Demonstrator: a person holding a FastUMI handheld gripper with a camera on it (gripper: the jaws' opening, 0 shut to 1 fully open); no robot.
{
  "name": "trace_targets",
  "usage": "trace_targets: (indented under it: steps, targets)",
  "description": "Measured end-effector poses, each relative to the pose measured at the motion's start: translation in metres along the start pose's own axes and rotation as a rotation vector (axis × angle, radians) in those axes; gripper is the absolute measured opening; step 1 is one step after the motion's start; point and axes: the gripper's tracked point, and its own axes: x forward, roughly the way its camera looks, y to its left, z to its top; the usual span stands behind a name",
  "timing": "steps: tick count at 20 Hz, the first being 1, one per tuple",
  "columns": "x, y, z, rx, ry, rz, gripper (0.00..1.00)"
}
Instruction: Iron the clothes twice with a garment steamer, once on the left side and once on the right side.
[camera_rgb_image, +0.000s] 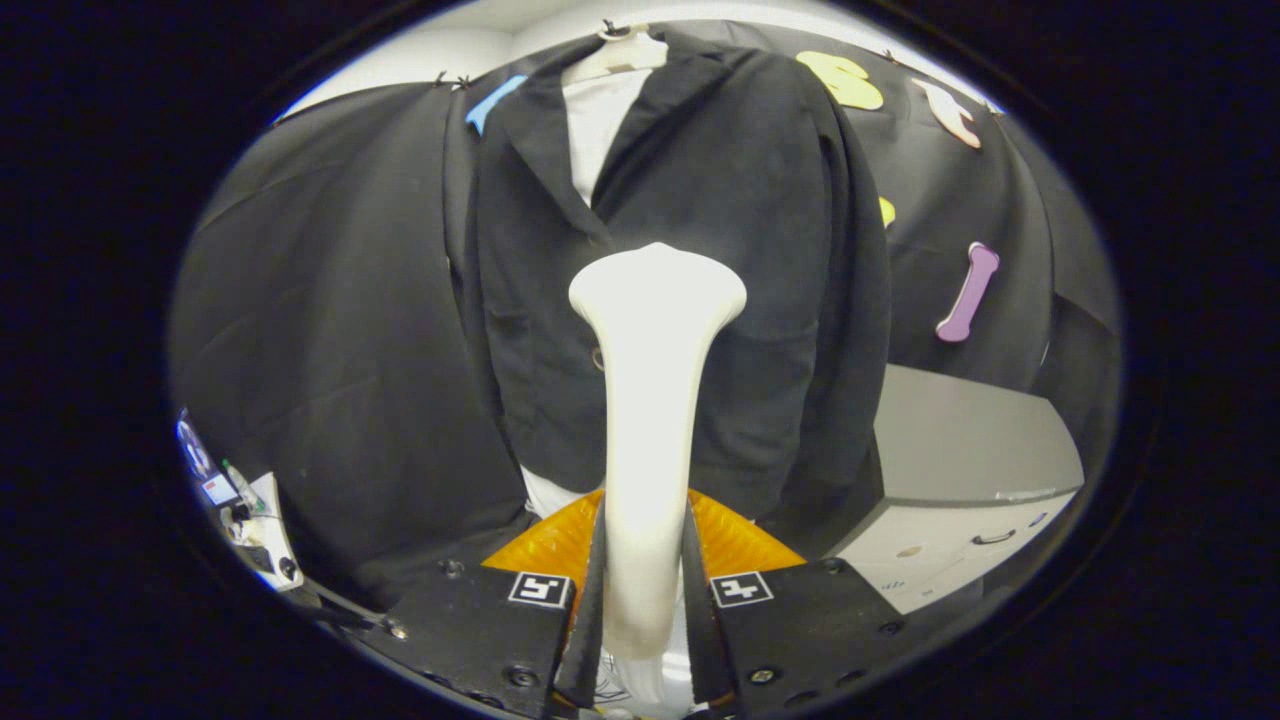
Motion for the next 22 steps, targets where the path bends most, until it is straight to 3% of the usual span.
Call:
trace_targets:
  steps: [9, 22]
  targets:
    - [-0.026, 0.083, 0.115, -0.073, -0.204, 0.098, 0.38]
    - [0.004, 0.157, 0.169, -0.152, -0.259, 0.122, 0.38]
